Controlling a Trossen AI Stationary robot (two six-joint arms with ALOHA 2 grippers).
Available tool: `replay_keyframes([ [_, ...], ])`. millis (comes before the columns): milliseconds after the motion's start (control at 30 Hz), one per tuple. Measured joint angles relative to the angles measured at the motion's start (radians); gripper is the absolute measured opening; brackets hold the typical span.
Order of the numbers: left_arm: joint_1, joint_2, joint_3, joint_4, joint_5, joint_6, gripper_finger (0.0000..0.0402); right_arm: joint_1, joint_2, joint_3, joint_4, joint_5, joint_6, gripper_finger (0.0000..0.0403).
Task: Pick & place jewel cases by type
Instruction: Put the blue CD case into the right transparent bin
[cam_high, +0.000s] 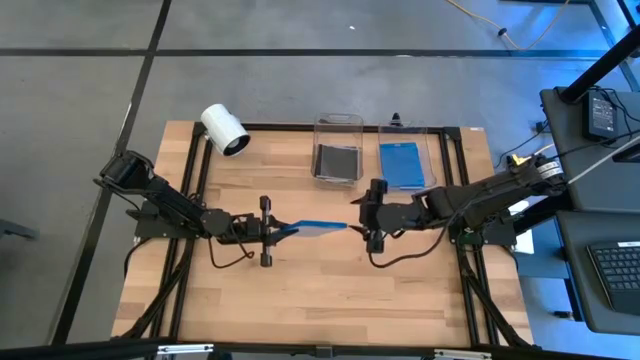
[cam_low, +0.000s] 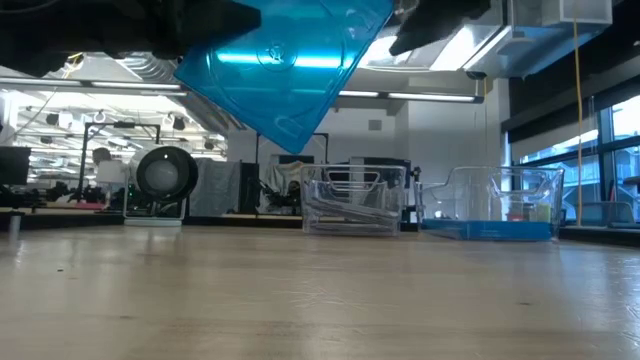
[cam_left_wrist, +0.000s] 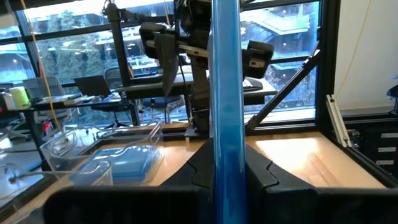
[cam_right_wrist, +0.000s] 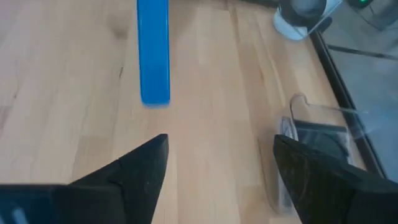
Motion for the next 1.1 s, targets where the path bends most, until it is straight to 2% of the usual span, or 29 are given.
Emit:
replay_keyframes([
  [233,0.0,0.0,0.0,0.028,-0.003,0.012,0.003,-0.001,0.01,0.001,0.069,-0.06,0.092,0.0293],
  [333,0.0,0.0,0.0,0.075,-0.004,0.013,0.003,0.005,0.011,-0.004,0.06,-0.062,0.146,0.029],
  [433,0.0,0.0,0.0,0.137,-0.004,0.048,0.003,0.022,0.011,-0.035,0.095,-0.047,0.13,0.0282],
  [600,0.0,0.0,0.0,0.264,0.065,0.114,0.0031,0.057,0.011,-0.142,0.342,-0.001,0.012,0.0268],
  [700,0.0,0.0,0.0,0.293,0.144,0.114,0.0031,0.068,0.011,-0.218,0.613,0.019,-0.116,0.0262],
  [800,0.0,0.0,0.0,0.292,0.194,0.121,0.0031,0.068,0.018,-0.307,0.934,-0.046,-0.223,0.0257],
  [867,0.0,0.0,0.0,0.292,0.194,0.12,0.0031,0.064,0.02,-0.358,1.073,-0.094,-0.265,0.0252],
  [967,-0.003,0.0,0.0,0.294,0.212,0.117,0.0031,0.055,0.017,-0.4,1.21,-0.167,-0.267,0.0244],
  [1100,-0.003,0.0,0.0,0.316,0.242,0.147,0.0031,0.032,0.033,-0.412,1.299,-0.237,-0.204,0.023],
])
